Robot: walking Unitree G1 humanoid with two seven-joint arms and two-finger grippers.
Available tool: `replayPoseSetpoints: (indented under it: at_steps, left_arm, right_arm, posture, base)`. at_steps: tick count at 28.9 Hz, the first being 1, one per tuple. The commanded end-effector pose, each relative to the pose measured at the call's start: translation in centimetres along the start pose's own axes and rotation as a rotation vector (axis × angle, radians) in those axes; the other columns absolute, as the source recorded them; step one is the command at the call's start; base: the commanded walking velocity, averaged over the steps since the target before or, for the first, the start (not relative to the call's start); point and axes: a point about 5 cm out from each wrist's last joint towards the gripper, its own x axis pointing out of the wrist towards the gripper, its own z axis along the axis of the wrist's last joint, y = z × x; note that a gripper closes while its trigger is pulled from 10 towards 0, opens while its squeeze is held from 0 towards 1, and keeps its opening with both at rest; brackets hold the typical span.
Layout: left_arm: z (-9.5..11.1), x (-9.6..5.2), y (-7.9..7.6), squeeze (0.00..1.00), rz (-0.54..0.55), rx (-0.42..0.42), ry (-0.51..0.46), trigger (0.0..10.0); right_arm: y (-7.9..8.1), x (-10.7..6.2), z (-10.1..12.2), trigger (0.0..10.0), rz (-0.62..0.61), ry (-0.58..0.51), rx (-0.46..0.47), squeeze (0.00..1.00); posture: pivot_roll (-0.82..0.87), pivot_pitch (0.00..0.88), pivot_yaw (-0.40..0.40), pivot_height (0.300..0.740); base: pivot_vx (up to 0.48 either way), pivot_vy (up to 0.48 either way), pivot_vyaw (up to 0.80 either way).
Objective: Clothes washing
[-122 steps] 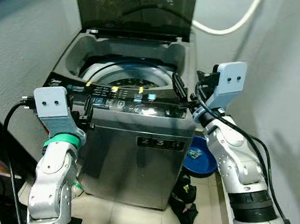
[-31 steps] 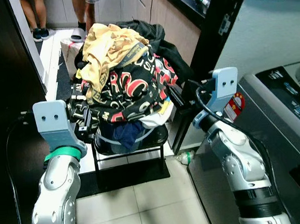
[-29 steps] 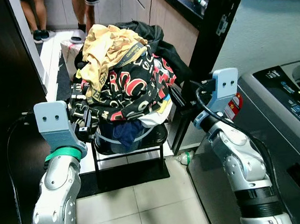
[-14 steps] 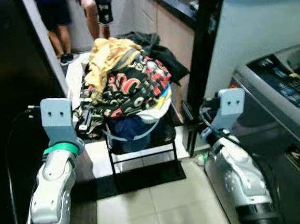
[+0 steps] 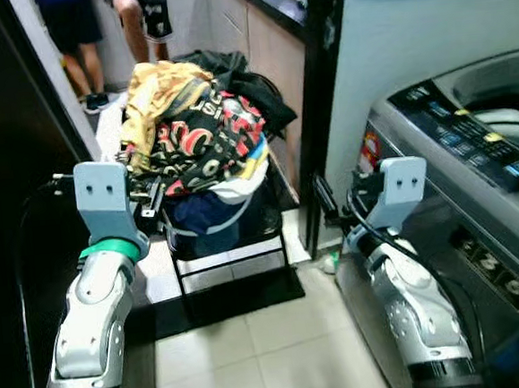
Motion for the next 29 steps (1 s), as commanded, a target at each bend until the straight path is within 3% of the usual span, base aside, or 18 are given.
replayPoseSetpoints:
  at_steps: [1,16,29]
  left_arm:
    - [0.16,-0.24,0.00,0.00,0.001,0.016,-0.012,10.0]
    - [0.44,-0.15,-0.16,0.00,0.002,-0.004,-0.023,10.0]
    - [0.63,-0.50,-0.77,0.00,-0.012,-0.061,-0.055,10.0]
  right_arm:
    - [0.47,0.12,-0.29,10.0,0.019,0.008,0.012,0.00]
    - [0.63,0.29,-0.34,10.0,0.023,-0.012,0.042,0.00]
    - [1.29,1.01,0.16,10.0,0.100,-0.010,0.033,0.00]
  posture:
    - [0.10,0.000,0.052,0.740]
    - [0.11,0.000,0.010,0.740]
    - [0.10,0.000,-0.021,0.740]
  base:
    - [0.000,0.000,0.00]
    - [0.000,0.000,0.00]
    - [0.050,0.000,0.00]
